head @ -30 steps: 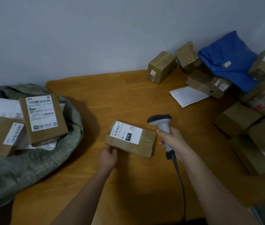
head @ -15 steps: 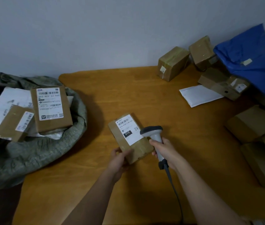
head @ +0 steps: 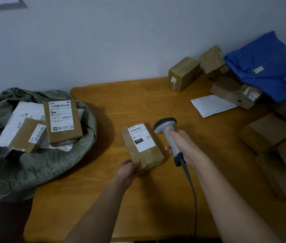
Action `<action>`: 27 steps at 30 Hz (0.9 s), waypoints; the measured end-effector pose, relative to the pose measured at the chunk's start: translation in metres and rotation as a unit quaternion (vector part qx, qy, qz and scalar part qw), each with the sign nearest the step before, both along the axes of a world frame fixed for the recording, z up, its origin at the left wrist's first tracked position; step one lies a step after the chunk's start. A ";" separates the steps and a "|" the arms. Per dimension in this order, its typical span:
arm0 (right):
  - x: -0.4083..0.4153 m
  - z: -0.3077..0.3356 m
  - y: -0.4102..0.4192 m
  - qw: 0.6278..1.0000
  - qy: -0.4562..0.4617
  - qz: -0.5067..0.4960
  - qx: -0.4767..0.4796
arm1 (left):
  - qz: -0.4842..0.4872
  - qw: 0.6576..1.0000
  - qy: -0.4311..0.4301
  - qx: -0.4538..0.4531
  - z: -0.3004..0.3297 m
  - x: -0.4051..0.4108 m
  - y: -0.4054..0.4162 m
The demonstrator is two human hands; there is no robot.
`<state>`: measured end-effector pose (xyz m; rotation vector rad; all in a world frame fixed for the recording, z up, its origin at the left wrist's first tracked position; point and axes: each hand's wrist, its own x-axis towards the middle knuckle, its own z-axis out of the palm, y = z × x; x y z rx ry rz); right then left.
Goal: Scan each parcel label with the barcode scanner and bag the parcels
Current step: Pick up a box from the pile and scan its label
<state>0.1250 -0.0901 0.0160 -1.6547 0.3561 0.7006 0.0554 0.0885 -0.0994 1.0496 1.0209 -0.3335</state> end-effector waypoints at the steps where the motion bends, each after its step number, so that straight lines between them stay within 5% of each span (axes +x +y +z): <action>1: 0.002 0.013 -0.001 1.000 -0.012 0.003 0.002 | 0.009 1.000 -0.002 0.007 -0.001 0.000 0.001; 12: -0.015 0.124 -0.017 0.989 -0.145 0.033 0.020 | 0.036 0.997 -0.051 0.042 0.026 0.010 -0.006; 27: -0.041 0.175 -0.049 0.974 -0.224 0.037 0.006 | 0.041 0.996 -0.065 0.051 0.049 0.014 -0.017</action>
